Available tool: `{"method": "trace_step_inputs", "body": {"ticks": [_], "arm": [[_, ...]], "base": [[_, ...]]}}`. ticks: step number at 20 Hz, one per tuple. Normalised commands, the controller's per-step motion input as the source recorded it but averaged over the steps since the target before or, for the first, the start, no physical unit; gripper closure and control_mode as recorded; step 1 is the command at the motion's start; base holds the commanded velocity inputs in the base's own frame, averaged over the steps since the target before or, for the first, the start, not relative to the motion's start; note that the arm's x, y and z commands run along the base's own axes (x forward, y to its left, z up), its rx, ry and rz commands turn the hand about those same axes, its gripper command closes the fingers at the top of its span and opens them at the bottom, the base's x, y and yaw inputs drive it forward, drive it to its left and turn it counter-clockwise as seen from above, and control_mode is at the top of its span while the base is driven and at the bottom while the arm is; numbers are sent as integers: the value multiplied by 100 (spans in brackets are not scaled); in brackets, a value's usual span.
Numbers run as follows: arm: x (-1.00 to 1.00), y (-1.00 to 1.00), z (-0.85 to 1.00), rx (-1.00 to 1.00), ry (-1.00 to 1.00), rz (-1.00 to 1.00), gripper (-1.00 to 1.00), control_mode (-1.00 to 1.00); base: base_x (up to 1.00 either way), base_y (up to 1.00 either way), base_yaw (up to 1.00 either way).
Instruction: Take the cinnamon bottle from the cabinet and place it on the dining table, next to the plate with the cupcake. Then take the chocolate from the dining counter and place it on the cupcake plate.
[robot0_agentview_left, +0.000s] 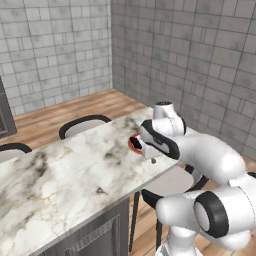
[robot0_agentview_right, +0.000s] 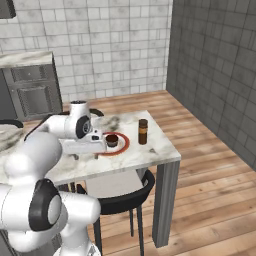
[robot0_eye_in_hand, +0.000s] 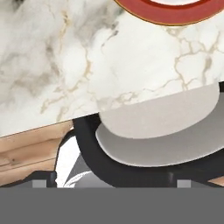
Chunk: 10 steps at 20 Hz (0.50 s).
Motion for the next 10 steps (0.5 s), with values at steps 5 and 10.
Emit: {"method": "trace_step_inputs", "body": {"ticks": [5, 10], "arm": [[-80, -17, 27, 0, 0, 6, -100, -100], [-89, -18, 19, 0, -1, 7, -100, -100]], "base": [[0, 0, 0], [0, 0, 0]]}}
